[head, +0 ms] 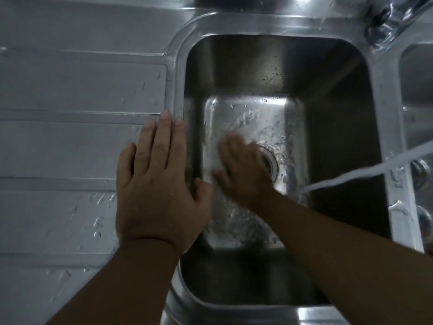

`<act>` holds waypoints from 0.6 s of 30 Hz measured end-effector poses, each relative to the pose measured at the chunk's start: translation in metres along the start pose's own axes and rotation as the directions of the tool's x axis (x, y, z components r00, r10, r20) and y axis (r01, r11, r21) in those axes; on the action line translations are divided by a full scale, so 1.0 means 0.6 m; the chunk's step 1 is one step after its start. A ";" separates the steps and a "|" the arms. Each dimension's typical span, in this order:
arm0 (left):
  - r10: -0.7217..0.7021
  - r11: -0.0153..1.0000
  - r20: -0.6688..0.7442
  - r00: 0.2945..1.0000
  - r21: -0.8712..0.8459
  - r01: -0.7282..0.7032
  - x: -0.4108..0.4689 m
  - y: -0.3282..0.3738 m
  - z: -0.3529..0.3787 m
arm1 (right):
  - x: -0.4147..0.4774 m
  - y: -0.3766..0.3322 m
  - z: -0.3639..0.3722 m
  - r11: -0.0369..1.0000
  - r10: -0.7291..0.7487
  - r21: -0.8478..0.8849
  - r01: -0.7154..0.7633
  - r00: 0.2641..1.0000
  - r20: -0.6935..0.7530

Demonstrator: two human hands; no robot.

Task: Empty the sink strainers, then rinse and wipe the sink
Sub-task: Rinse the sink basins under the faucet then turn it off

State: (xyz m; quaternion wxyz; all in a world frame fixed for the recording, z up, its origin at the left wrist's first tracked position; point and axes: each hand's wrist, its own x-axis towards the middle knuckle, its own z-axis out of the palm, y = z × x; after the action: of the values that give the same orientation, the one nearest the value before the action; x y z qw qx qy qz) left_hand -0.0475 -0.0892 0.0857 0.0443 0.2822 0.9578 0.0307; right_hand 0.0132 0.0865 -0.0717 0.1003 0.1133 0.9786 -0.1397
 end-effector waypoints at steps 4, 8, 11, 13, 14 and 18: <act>0.003 1.000 0.001 1.000 0.006 -0.003 0.001 0.000 0.000 | -0.093 0.019 0.029 0.969 -0.231 -0.082 0.235 0.971 0.057; -0.003 1.000 0.004 1.000 0.006 0.003 0.000 0.001 0.000 | -0.088 0.100 -0.008 0.957 0.248 -0.134 -0.256 0.966 -0.074; 0.008 1.000 0.022 1.000 0.006 -0.008 -0.002 0.002 0.001 | -0.050 0.078 -0.011 0.915 0.387 -0.109 -0.388 0.921 -0.031; 0.000 1.000 0.014 1.000 -0.004 0.000 -0.002 -0.001 0.002 | -0.022 0.034 -0.002 0.904 0.426 -0.013 -0.427 0.903 -0.062; 0.001 1.000 0.015 1.000 -0.009 -0.001 -0.002 0.001 0.003 | -0.015 0.014 0.001 0.927 0.375 0.035 -0.374 0.926 -0.049; 0.004 0.999 0.006 1.000 -0.040 -0.004 -0.002 0.002 0.005 | -0.053 -0.033 0.016 0.992 -0.025 0.129 0.008 0.991 0.128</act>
State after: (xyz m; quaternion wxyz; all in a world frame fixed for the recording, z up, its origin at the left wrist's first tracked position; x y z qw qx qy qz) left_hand -0.0454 -0.0888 0.0826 0.0527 0.2834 0.9563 0.0492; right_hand 0.0402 0.0593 -0.0684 0.1549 0.1022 0.9599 -0.2100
